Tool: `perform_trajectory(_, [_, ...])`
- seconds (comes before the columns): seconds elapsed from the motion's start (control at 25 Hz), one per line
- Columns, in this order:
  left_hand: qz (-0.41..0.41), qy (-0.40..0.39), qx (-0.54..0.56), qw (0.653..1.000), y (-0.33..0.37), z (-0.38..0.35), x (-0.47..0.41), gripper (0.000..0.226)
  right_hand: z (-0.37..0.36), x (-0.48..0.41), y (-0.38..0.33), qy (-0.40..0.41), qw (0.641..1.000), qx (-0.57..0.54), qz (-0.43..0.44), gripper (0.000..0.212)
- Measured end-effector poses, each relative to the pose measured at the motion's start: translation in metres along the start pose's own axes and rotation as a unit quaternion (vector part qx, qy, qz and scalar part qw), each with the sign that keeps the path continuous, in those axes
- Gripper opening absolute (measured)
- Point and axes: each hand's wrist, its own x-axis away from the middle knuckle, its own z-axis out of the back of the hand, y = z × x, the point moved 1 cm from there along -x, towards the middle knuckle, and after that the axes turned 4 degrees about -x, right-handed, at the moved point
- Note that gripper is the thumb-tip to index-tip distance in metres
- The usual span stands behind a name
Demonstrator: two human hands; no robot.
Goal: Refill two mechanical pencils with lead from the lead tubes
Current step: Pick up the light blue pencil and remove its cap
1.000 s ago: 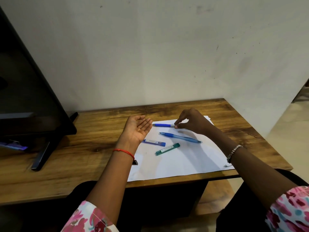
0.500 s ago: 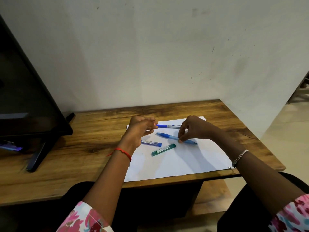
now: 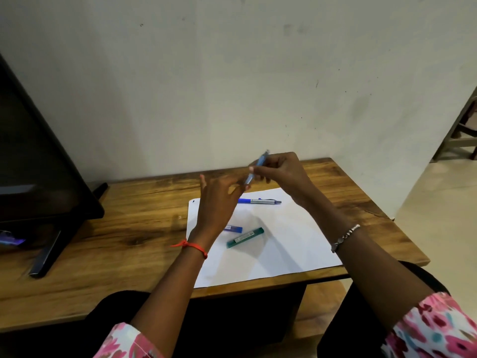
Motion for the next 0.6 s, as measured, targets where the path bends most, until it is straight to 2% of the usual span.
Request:
perform_trajectory(0.12, [0.027, 0.01, 0.115, 0.993, -0.001, 0.004, -0.003, 0.02, -0.008, -0.004, -0.004, 0.035, 0.997, -0.065, -0.01, 0.014])
perform_trajectory(0.24, [0.073, -0.014, 0.153, 0.985, -0.001, 0.003, -0.005, 0.023, -0.015, -0.008, -0.005, 0.055, 0.995, -0.083, -0.019, 0.024])
perform_trajectory(0.36, [0.088, -0.03, 0.19, 0.977, 0.0, 0.002, -0.005, 0.019, -0.016, -0.011, -0.007, 0.091, 0.989, -0.114, -0.017, 0.023])
perform_trajectory(0.48, [0.115, -0.043, 0.276, 0.953, 0.003, 0.001, -0.006, 0.013, -0.018, -0.011, -0.008, 0.11, 0.987, -0.116, -0.011, 0.023])
perform_trajectory(0.6, [0.143, -0.046, 0.353, 0.924, 0.006, 0.001, -0.007, 0.019, -0.024, -0.011, -0.01, 0.114, 0.987, -0.115, -0.006, 0.022])
